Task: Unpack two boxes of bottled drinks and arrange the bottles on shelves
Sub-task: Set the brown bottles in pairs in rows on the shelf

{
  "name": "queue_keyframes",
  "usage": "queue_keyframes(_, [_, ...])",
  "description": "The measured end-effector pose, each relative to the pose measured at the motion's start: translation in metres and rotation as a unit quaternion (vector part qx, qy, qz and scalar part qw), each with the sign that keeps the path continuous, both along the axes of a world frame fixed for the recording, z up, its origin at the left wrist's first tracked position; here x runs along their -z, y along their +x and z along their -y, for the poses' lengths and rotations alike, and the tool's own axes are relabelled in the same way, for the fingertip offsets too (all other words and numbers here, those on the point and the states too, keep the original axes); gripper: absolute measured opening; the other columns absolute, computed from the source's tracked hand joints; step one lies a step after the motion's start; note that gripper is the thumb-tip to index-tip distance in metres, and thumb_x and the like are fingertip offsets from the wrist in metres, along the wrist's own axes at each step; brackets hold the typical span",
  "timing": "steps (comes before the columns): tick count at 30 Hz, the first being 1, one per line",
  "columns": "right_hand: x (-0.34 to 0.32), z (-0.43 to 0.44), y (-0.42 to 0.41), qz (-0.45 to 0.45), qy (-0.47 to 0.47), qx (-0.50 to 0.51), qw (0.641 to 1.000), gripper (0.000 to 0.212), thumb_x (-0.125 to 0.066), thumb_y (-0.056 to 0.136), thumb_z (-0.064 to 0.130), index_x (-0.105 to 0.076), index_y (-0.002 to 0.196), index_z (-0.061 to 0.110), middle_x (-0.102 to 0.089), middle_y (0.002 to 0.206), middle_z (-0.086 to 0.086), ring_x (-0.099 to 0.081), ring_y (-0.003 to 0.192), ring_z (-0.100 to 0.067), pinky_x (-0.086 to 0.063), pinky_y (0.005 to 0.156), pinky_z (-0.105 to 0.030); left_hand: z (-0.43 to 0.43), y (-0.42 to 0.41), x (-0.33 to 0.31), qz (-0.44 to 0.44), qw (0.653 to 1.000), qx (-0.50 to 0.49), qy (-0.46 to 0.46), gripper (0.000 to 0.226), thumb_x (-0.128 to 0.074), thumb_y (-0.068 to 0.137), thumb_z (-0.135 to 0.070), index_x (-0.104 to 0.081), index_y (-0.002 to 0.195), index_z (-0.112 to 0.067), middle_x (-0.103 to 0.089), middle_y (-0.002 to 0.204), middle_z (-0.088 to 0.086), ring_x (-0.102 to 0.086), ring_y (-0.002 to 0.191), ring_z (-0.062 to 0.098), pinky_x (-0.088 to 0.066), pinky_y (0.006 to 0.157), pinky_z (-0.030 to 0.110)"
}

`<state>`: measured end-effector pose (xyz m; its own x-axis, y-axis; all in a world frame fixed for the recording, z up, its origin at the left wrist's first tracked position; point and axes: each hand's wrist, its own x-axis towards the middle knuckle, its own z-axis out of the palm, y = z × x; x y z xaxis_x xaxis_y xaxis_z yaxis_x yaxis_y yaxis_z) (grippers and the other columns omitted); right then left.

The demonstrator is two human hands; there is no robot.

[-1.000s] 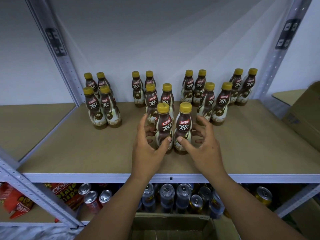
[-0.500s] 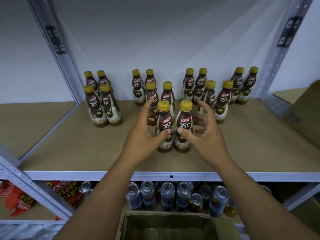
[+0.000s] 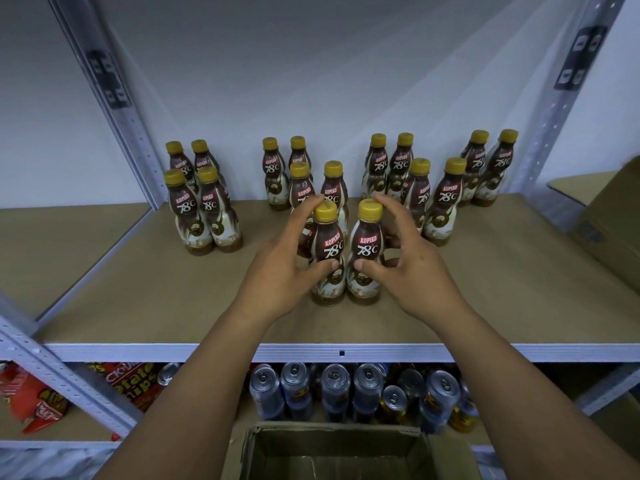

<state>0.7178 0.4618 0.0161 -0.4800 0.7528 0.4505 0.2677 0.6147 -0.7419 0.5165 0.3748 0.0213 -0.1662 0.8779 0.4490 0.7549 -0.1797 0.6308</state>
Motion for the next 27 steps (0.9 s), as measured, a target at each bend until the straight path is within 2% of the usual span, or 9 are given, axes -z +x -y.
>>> queue_keyframes(3, [0.001, -0.001, 0.0, 0.009, 0.012, -0.003, 1.0, 0.094, -0.082, 0.085, 0.023, -0.024, 0.151, 0.053, -0.057, 0.14, 0.016, -0.061, 0.117, 0.002, -0.058, 0.095, -0.036, 0.0, 0.0, 0.0, -0.005, 1.0, -0.006, -0.007, 0.094, -0.081, 0.085, -0.034, -0.019, 0.152, -0.056, -0.067, 0.112, -0.02, -0.065, 0.092, -0.003, -0.054, 0.079, 0.027])
queue_keyframes(6, [0.003, -0.002, 0.0, 0.017, 0.021, -0.002, 1.0, 0.093, -0.081, 0.086, 0.024, -0.021, 0.151, 0.054, -0.061, 0.137, 0.013, -0.066, 0.109, -0.004, -0.059, 0.09, -0.039, 0.0, 0.0, 0.0, -0.01, 1.0, -0.006, -0.011, 0.093, -0.081, 0.086, -0.034, -0.019, 0.153, -0.055, -0.068, 0.117, -0.015, -0.067, 0.09, 0.0, -0.055, 0.08, 0.031])
queue_keyframes(10, [0.002, -0.003, 0.001, 0.027, 0.026, -0.004, 0.999, 0.092, -0.08, 0.088, 0.025, -0.019, 0.152, 0.052, -0.065, 0.13, 0.012, -0.069, 0.097, -0.005, -0.06, 0.084, -0.036, 0.0, 0.004, -0.001, -0.011, 1.0, -0.01, -0.011, 0.093, -0.081, 0.086, -0.033, -0.019, 0.152, -0.054, -0.067, 0.116, -0.015, -0.066, 0.09, -0.003, -0.054, 0.08, 0.029])
queue_keyframes(13, [0.001, -0.003, 0.003, 0.029, 0.029, -0.003, 0.999, 0.092, -0.079, 0.088, 0.025, -0.018, 0.152, 0.052, -0.065, 0.131, 0.01, -0.068, 0.098, -0.007, -0.057, 0.084, -0.03, 0.0, 0.008, -0.003, -0.005, 1.0, -0.015, -0.012, 0.092, -0.082, 0.086, -0.032, -0.021, 0.152, -0.053, -0.068, 0.114, -0.016, -0.066, 0.088, -0.001, -0.056, 0.08, 0.032])
queue_keyframes(18, [0.001, -0.003, 0.014, 0.038, 0.025, -0.003, 0.999, 0.093, -0.079, 0.088, 0.025, -0.018, 0.153, 0.05, -0.065, 0.131, 0.01, -0.055, 0.066, 0.012, -0.048, 0.073, -0.018, 0.001, 0.019, -0.005, -0.004, 1.0, -0.015, -0.013, 0.091, -0.081, 0.086, -0.033, -0.022, 0.151, -0.054, -0.069, 0.113, -0.017, -0.068, 0.084, 0.003, -0.058, 0.08, 0.034])
queue_keyframes(24, [-0.001, -0.006, 0.036, 0.039, 0.016, 0.001, 0.999, 0.094, -0.079, 0.089, 0.025, -0.015, 0.152, 0.053, -0.069, 0.125, 0.008, -0.068, 0.086, -0.003, -0.058, 0.083, -0.031, -0.007, 0.043, -0.005, -0.006, 1.0, -0.016, -0.019, 0.091, -0.081, 0.086, -0.034, -0.019, 0.149, -0.057, -0.07, 0.111, -0.013, -0.069, 0.082, 0.012, -0.058, 0.079, 0.038])
queue_keyframes(27, [-0.003, -0.01, 0.051, 0.049, 0.009, 0.009, 0.999, 0.094, -0.078, 0.089, 0.026, -0.014, 0.153, 0.052, -0.068, 0.126, 0.009, -0.068, 0.09, -0.004, -0.053, 0.077, -0.016, -0.013, 0.056, -0.005, -0.006, 1.0, -0.008, -0.019, 0.09, -0.08, 0.088, -0.032, -0.019, 0.151, -0.054, -0.07, 0.111, -0.014, -0.068, 0.078, 0.007, -0.055, 0.07, 0.031])
